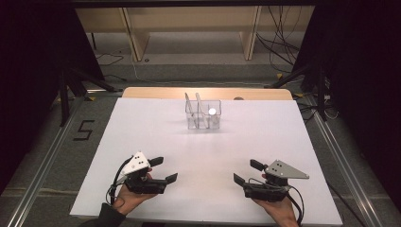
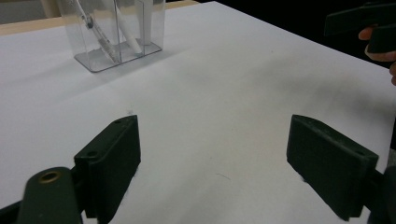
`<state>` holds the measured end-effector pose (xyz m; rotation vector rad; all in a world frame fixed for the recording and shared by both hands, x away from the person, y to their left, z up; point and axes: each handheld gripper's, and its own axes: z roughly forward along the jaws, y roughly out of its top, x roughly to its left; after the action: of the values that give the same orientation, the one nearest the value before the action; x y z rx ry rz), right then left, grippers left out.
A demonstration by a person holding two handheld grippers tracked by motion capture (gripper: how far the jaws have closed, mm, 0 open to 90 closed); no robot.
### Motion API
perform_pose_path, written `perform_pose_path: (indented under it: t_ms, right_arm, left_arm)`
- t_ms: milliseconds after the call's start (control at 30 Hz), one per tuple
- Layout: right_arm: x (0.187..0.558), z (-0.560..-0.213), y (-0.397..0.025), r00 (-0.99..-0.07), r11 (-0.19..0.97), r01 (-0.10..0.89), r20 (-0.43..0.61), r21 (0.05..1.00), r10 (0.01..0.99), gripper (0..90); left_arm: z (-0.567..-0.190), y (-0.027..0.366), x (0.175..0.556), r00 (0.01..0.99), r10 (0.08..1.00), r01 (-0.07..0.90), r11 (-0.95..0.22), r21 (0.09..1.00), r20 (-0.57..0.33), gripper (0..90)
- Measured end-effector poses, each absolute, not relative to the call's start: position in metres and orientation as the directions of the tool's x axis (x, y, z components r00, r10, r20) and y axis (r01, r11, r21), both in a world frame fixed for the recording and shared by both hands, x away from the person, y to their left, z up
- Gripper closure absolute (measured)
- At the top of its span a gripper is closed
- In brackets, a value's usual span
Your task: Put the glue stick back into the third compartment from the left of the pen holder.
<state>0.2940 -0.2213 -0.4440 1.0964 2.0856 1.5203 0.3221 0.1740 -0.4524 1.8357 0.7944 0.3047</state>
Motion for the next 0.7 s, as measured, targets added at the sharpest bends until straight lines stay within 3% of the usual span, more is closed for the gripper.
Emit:
perform_pose_path:
  t_ms: [700]
  right_arm:
    - [0.2866,-0.4548,-0.2306,-0.625,0.117,0.401,0.179,0.909,0.76,18.5]
  left_arm:
    - [-0.454,0.1751,0.3198,0.745,0.647,0.382,-0.215,0.899,-0.162,17.2]
